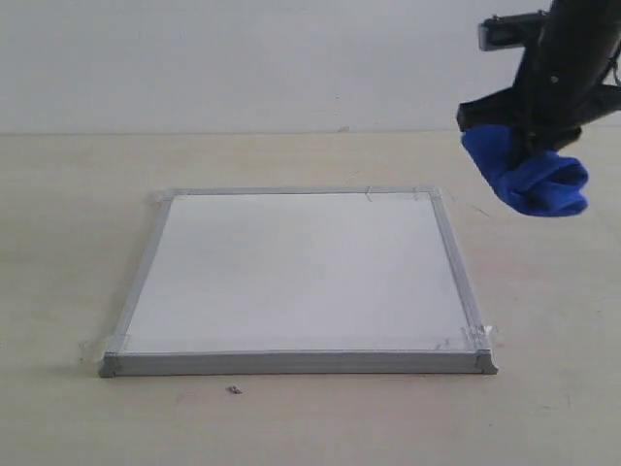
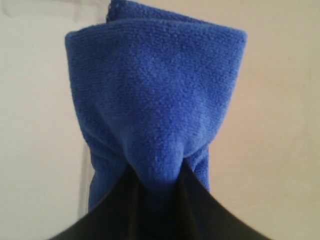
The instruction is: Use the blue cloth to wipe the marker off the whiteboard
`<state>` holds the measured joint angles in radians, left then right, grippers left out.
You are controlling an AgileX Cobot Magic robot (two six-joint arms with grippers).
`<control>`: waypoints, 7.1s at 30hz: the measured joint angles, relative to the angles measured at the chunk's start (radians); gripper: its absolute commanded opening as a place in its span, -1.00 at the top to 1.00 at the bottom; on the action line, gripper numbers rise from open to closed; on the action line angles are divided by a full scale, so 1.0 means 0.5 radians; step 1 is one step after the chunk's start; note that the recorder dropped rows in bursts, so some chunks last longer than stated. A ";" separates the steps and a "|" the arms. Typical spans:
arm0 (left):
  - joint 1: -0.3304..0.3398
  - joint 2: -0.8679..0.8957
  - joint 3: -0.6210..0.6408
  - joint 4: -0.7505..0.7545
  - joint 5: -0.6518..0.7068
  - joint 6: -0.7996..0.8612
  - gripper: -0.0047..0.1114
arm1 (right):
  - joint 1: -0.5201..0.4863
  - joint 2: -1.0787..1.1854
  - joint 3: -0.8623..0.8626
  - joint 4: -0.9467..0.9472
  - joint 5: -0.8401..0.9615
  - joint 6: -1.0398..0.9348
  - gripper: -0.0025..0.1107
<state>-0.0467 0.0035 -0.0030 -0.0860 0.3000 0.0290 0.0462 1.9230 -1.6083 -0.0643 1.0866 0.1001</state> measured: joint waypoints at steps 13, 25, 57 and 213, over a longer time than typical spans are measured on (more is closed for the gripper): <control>0.000 0.000 0.000 0.000 0.000 0.000 0.84 | -0.119 -0.044 0.836 0.349 -0.564 0.064 0.96; 0.000 0.000 0.000 0.000 0.000 0.000 0.84 | -0.067 -0.048 1.046 0.464 -1.003 -0.053 0.96; 0.000 0.000 0.000 0.000 0.000 0.000 0.84 | 0.012 -0.048 1.046 0.105 -1.066 0.292 0.96; 0.000 0.000 0.000 0.000 0.000 0.000 0.84 | -0.092 -3.837 3.217 0.129 -1.469 -0.251 0.96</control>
<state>-0.0467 0.0035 -0.0030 -0.0860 0.3000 0.0290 0.0000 0.0044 0.0002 0.0000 0.3523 -0.0254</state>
